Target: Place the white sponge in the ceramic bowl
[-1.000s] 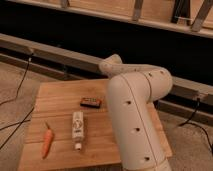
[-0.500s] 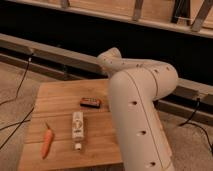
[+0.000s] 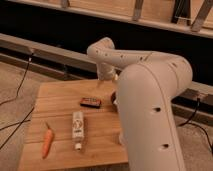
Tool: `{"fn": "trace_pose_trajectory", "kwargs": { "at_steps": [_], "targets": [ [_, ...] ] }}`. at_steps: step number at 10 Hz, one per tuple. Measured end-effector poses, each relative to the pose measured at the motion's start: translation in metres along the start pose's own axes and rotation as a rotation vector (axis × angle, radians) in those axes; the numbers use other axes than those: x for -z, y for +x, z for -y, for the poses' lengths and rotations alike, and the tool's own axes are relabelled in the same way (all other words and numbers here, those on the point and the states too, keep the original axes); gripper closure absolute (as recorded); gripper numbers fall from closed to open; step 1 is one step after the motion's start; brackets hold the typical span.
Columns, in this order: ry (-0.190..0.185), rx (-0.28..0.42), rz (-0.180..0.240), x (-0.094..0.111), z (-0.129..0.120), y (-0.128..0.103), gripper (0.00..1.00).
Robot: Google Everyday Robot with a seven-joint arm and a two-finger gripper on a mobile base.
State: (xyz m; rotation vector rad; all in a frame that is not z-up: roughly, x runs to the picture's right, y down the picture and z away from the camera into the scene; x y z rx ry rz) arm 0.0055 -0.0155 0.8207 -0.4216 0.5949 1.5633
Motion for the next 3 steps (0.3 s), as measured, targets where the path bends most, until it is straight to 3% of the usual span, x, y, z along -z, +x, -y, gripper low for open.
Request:
{"fn": "trace_pose_trajectory", "kwargs": {
  "at_steps": [3],
  "targets": [
    [-0.003, 0.002, 0.001, -0.0005, -0.0023, -0.0002, 0.20]
  ]
}}
